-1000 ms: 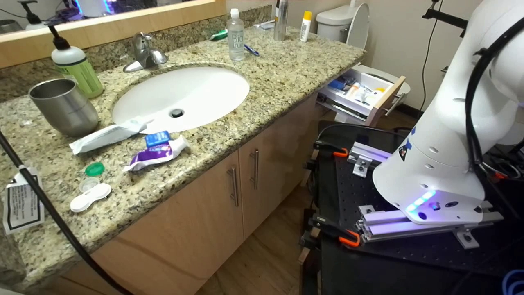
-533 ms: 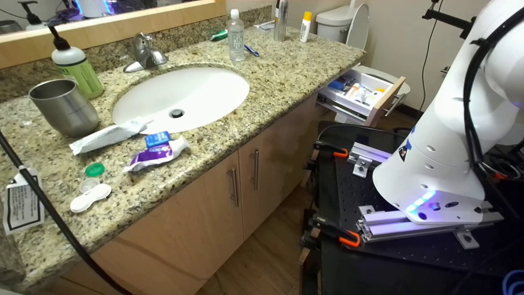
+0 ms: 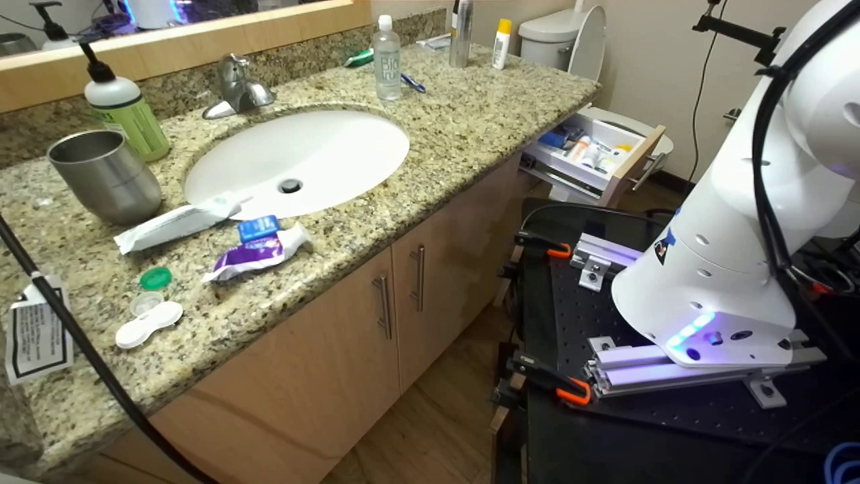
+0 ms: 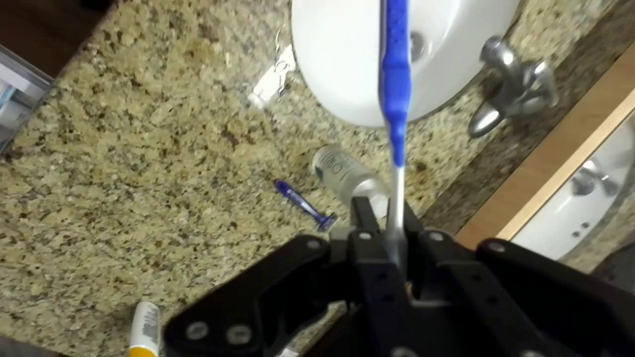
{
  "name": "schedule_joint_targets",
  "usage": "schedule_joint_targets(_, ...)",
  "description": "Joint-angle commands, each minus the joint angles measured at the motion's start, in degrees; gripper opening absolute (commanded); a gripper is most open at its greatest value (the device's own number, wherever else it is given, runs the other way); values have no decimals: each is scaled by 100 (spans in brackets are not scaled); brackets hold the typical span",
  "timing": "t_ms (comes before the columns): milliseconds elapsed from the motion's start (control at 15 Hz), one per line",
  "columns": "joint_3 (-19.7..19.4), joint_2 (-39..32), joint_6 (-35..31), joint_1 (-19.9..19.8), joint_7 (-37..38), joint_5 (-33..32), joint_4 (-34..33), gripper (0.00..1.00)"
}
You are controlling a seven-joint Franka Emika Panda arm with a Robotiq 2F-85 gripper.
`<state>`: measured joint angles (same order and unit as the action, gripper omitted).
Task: Remove the toothbrush from the holder then put it back.
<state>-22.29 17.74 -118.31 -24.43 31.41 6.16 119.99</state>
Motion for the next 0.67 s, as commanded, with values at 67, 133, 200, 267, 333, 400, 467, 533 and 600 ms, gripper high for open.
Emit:
schedule_joint_targets(67,-15,-1124,-1496,-418,833,-548,589,3)
schedule_joint_targets(133,-93,-1457,-1512,-436,991,-582,595,3)
schedule_joint_targets(200,-195,-1794,-1499,-431,1069,-503,583,3)
schedule_joint_targets(267,-298,-2143,-1559,-435,1181,-392,560,3)
schedule_joint_targets(333,-392,-2516,-1615,-437,1306,-310,495,3)
schedule_joint_targets(400,-486,-2802,-1558,-445,1374,-242,482,3)
schedule_joint_targets(467,-540,-3203,-1529,-433,1483,-94,383,3)
schedule_joint_targets(533,-636,-3390,-1524,-437,1674,-69,404,3)
schedule_joint_targets(600,-674,-3721,-1477,-450,1804,122,300,3)
